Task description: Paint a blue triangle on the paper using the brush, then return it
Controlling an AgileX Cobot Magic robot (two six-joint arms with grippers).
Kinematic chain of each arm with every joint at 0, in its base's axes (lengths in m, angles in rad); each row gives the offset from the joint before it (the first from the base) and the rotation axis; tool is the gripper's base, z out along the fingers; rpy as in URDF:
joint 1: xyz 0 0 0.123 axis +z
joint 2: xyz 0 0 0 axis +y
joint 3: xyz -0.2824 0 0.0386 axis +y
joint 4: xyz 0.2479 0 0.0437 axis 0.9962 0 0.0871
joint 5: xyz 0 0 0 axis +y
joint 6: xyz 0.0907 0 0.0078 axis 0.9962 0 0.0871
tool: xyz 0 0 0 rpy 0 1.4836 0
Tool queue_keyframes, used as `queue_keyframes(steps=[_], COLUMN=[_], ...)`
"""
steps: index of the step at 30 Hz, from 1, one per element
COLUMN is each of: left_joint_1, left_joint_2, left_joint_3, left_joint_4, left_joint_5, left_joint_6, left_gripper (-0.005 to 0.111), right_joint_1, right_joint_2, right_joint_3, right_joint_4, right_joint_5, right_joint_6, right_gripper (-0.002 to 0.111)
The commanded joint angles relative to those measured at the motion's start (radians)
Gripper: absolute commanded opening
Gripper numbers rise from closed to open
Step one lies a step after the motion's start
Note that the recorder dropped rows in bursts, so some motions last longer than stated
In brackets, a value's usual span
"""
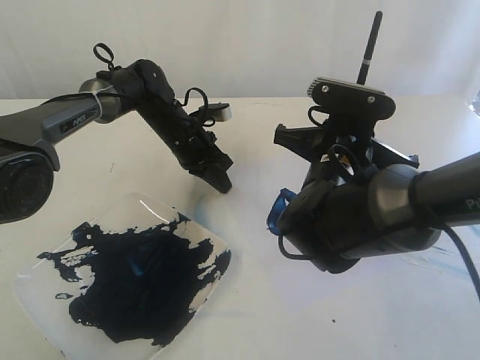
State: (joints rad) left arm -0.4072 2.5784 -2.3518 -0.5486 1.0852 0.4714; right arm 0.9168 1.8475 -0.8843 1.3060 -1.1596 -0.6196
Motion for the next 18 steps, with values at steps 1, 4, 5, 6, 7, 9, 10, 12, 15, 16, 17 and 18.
queue_keyframes(steps=[1, 4, 5, 6, 7, 9, 10, 12, 15, 16, 17, 18], left_joint_1=[-0.004, -0.004, -0.004, -0.004, -0.004, -0.004, -0.004, -0.004, -0.004, -0.004, -0.004, -0.004], left_joint_2=[-0.002, -0.002, -0.002, -0.002, -0.002, -0.002, -0.002, -0.002, -0.002, -0.002, -0.002, -0.002], left_joint_3=[0.000, 0.000, 0.000, 0.000, 0.000, 0.000, 0.000, 0.000, 0.000, 0.000, 0.000, 0.000], left_joint_4=[0.004, 0.004, 0.004, 0.004, 0.004, 0.004, 0.004, 0.004, 0.004, 0.004, 0.004, 0.004], left_joint_5=[0.006, 0.006, 0.006, 0.006, 0.006, 0.006, 0.006, 0.006, 0.006, 0.006, 0.006, 0.006], left_joint_6=[-0.001, -0.001, -0.001, -0.001, -0.001, -0.001, -0.001, -0.001, -0.001, -0.001, -0.001, -0.001], left_gripper=[0.000, 0.000, 0.000, 0.000, 0.000, 0.000, 0.000, 0.000, 0.000, 0.000, 0.000, 0.000], right_joint_1=[0.000, 0.000, 0.000, 0.000, 0.000, 0.000, 0.000, 0.000, 0.000, 0.000, 0.000, 0.000], right_joint_2=[0.002, 0.004, 0.006, 0.006, 0.008, 0.009, 0.009, 0.009, 0.009, 0.009, 0.009, 0.009], right_joint_3=[0.001, 0.001, 0.001, 0.001, 0.001, 0.001, 0.001, 0.001, 0.001, 0.001, 0.001, 0.001], right_joint_4=[0.001, 0.002, 0.002, 0.002, 0.004, 0.011, 0.019, 0.024, 0.028, 0.028, 0.028, 0.028], right_joint_5=[-0.018, -0.017, -0.017, -0.017, -0.017, -0.016, -0.016, -0.016, -0.016, -0.016, -0.016, -0.016], right_joint_6=[-0.013, -0.015, -0.017, -0.017, -0.016, -0.022, -0.029, -0.031, -0.034, -0.034, -0.034, -0.036], right_gripper=[0.000, 0.000, 0.000, 0.000, 0.000, 0.000, 0.000, 0.000, 0.000, 0.000, 0.000, 0.000])
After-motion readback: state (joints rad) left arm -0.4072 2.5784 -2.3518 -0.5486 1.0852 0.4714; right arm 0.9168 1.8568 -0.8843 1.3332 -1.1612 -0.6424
